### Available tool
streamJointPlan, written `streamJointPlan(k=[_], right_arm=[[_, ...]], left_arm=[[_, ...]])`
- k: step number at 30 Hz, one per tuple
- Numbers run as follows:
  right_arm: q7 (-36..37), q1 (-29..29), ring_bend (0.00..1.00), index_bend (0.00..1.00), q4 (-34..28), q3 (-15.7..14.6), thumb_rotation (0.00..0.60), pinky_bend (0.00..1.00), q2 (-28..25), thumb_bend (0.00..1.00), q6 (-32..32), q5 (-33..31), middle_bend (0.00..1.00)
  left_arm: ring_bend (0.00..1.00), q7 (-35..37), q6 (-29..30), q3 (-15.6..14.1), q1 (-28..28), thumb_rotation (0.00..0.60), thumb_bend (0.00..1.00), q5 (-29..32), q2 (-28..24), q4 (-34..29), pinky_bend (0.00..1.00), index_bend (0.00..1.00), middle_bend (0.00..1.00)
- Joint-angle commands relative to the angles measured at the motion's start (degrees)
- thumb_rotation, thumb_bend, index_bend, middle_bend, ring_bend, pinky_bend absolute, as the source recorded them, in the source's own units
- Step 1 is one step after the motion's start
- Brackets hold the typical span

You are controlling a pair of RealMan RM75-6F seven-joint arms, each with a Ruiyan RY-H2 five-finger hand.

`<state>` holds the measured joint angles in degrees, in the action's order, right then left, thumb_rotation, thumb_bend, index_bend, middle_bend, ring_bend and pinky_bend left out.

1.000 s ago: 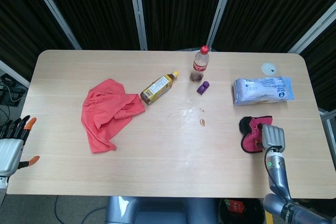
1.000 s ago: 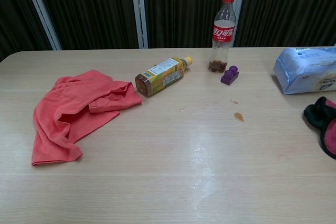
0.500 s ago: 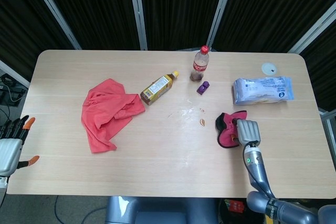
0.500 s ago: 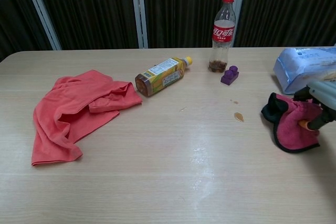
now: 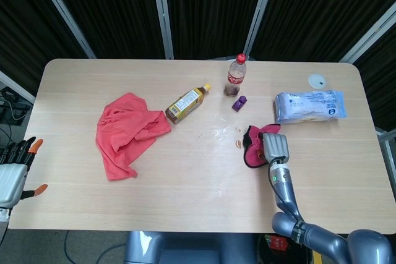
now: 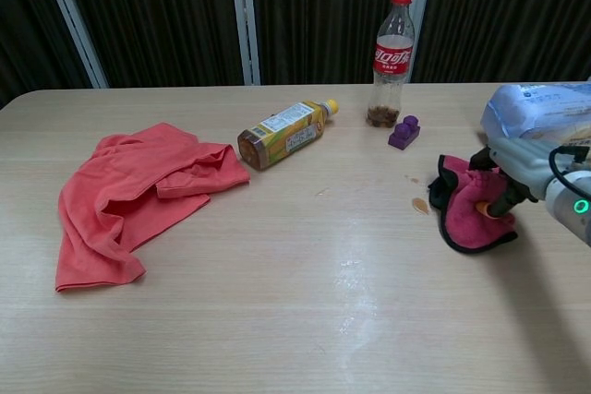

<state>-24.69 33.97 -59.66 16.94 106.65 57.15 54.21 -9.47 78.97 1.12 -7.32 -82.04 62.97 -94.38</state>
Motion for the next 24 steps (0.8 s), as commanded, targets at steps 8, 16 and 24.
streamJointPlan(k=[8,16,24], right_arm=[[2.5,5.6,0.52,0.73,5.6,1.6,0.600,0.75,7.9,0.45,-0.8,2.5,0.60],[4.3,8.6,0.52,0.73,8.1,2.3,0.600,0.75,11.6,0.45,-1.4,4.5,0.60],[4.3,10.6,0.52,0.73,11.6,2.8,0.600,0.75,13.8,0.45,-2.2,5.1,0.60]], left_arm=[[0.00,0.2,-0.1,-0.1,0.0,0.600,0.00,0.2,0.1,-0.2,0.00,0.01,0.00],[0.00,0.5,-0.4,0.0,-0.1,0.600,0.00,0.5,0.0,-0.3,0.00,0.01,0.00],[0.00,1.0,-0.5,0.0,0.0,0.600,0.00,1.0,-0.3,-0.4,0.00,0.01,0.00]])
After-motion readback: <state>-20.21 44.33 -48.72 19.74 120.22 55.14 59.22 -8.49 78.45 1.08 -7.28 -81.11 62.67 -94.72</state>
